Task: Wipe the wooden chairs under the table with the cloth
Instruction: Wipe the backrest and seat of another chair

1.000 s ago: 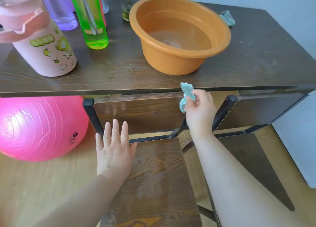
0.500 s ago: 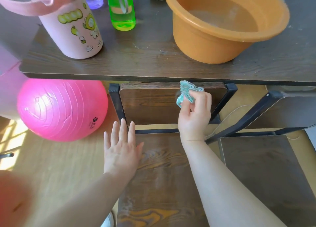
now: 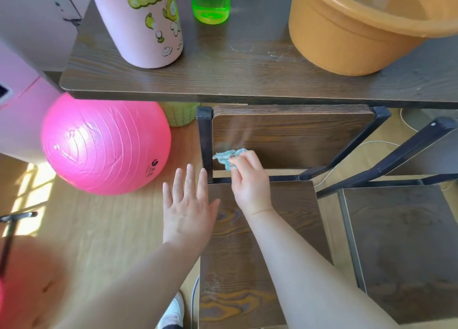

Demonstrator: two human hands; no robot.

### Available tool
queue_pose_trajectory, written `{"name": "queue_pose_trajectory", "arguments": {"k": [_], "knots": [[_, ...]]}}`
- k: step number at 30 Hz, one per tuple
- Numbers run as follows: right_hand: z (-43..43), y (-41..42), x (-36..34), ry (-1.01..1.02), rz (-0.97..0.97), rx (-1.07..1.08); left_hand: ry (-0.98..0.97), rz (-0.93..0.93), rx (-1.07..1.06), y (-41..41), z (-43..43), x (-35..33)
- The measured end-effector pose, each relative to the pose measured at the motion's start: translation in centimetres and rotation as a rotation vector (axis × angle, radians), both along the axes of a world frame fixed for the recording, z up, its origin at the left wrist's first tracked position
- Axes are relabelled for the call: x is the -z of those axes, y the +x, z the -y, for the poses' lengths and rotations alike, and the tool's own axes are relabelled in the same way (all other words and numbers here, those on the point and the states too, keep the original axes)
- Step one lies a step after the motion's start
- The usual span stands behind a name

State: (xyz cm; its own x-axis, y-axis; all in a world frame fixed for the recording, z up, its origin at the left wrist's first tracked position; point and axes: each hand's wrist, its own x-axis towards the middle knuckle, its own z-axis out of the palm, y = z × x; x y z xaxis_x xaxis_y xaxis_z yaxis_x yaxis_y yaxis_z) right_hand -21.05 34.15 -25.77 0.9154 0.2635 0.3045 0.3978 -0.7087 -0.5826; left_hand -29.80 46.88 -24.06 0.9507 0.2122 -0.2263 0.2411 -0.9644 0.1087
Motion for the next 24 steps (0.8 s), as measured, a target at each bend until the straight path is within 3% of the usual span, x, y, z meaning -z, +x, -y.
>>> {"name": "queue_pose_trajectory", "arguments": {"k": [6,11,21,24], "knots": [[-1.3,-1.3,3.8,-0.1,-0.1,-0.007,0.013,-0.034,0.016,-1.5,-1.9,0.4],[0.0,-2.6,4.3,-0.023,-0.196,0.081,0.03,-0.063,0.024,-1.9,-2.1,-0.2],[13.1,-2.1,1.0,0.22,-0.262,0.678,-0.013,-0.003,0.069,-0.7,2.9,-0.7],[16.5,-0.2,-0.5,0.261,-0.231,0.747,-0.02,0.007,0.082,0.2,5.4,-0.5]]}}
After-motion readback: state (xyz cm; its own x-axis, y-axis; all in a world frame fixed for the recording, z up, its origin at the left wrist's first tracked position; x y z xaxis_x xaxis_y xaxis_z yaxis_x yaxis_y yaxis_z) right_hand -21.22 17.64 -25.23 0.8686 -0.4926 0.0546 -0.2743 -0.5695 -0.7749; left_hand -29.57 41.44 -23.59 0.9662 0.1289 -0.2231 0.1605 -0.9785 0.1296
